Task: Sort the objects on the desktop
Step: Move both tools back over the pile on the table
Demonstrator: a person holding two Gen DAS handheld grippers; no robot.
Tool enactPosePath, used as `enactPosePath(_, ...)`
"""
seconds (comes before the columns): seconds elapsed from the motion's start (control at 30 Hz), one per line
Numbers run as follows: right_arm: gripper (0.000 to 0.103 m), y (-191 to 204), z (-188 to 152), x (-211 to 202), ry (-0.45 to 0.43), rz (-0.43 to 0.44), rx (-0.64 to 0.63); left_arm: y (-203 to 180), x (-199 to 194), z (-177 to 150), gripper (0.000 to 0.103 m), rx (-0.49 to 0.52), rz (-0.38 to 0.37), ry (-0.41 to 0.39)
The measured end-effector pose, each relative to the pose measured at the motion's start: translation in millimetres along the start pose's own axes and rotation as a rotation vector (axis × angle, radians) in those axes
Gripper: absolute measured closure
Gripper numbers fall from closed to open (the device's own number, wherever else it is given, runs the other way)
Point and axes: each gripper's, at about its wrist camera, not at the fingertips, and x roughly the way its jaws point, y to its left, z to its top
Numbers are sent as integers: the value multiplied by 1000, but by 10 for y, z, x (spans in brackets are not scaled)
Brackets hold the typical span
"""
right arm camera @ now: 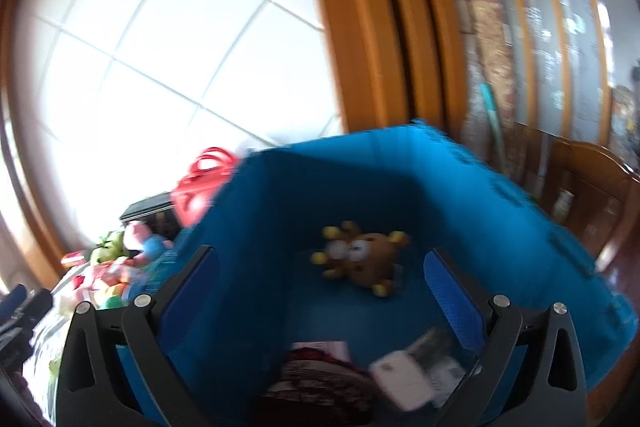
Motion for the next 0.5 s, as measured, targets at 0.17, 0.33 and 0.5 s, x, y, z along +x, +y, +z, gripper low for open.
enactPosePath(0.17,0,1123,-205,102,19,174,-103,980,276,-319,17,-62,124,104)
enactPosePath(0.33,0,2343,-674,387,91,301,-176,1996,536,-711,17,-66,231,211)
enactPosePath(0.5,0,3320,-1330,818,239,338,-218,2888,788,-1135,17,-79,292,317)
